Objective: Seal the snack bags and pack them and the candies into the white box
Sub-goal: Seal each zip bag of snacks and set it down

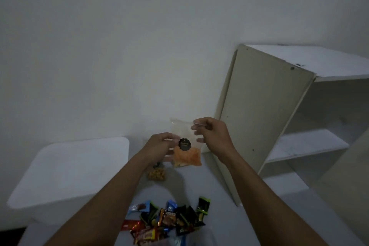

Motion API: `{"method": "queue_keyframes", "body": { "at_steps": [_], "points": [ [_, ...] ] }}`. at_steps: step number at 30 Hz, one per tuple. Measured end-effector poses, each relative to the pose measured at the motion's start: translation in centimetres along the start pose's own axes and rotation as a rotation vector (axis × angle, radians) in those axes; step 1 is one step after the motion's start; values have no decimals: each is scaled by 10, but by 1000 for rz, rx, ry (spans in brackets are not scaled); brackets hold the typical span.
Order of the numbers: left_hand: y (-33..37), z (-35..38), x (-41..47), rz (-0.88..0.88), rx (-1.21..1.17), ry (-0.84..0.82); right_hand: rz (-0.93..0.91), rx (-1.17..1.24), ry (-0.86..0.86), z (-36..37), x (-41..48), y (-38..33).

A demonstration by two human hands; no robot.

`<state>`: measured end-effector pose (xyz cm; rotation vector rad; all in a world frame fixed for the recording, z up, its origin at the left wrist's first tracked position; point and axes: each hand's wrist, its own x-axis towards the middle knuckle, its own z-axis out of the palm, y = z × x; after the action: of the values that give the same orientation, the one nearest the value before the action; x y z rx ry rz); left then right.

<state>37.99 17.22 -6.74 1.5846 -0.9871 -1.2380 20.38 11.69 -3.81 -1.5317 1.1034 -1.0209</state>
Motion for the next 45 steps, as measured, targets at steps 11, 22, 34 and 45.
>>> {"method": "queue_keyframes", "body": {
  "at_steps": [11,22,34,45],
  "points": [
    [-96,49,100,-123,-20,343,222,-196,15,14,60,177],
    [-188,74,174,-242,68,527,307,-345,-3,40,97,272],
    [-164,79,178,-247,194,544,329,-399,-119,30,110,256],
    [-51,-35,97,114,664,543,-80,-835,-263,68,108,120]
  ]
}}
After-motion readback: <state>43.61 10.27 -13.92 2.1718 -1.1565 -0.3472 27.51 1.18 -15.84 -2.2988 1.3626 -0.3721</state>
